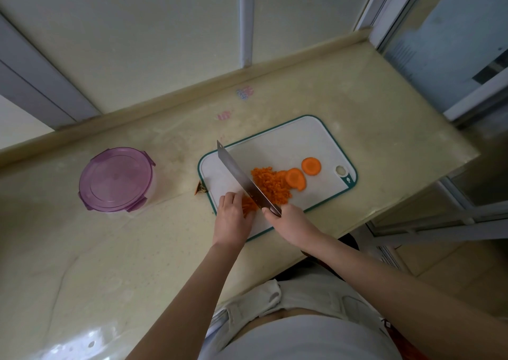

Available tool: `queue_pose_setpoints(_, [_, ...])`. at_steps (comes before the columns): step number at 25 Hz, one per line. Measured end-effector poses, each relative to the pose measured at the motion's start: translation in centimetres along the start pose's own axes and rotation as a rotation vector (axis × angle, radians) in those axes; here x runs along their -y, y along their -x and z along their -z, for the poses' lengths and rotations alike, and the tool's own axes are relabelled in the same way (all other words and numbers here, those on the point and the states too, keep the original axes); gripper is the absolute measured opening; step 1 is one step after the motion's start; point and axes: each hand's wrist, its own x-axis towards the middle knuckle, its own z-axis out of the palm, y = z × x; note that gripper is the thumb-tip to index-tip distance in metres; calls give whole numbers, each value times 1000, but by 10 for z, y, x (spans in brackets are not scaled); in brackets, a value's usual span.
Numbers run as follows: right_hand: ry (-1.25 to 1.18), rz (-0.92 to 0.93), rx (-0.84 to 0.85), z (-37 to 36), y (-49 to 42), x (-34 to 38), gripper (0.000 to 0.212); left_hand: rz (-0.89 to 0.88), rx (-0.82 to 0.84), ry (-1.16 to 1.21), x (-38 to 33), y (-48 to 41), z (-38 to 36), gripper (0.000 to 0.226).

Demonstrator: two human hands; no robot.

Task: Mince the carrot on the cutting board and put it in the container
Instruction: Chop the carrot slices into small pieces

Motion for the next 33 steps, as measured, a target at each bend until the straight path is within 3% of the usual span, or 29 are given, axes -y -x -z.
queue_pose_setpoints(5, [28,-25,-14,-11,-6,-2,49,-22,-31,25,3,-3,1,24])
queue_pose_setpoints(24, [-40,-27,-69,-4,-16,0,49,-114,-26,-9,0,-1,4,19])
queue_pose_setpoints(29, [-55,-21,-77,-5,-8,-1,45,-42,87,-22,2,-6,11,33])
queue_pose_setpoints(33, [-57,-12,-74,-2,-3,1,44,-43,57,-5,2,-5,14,40])
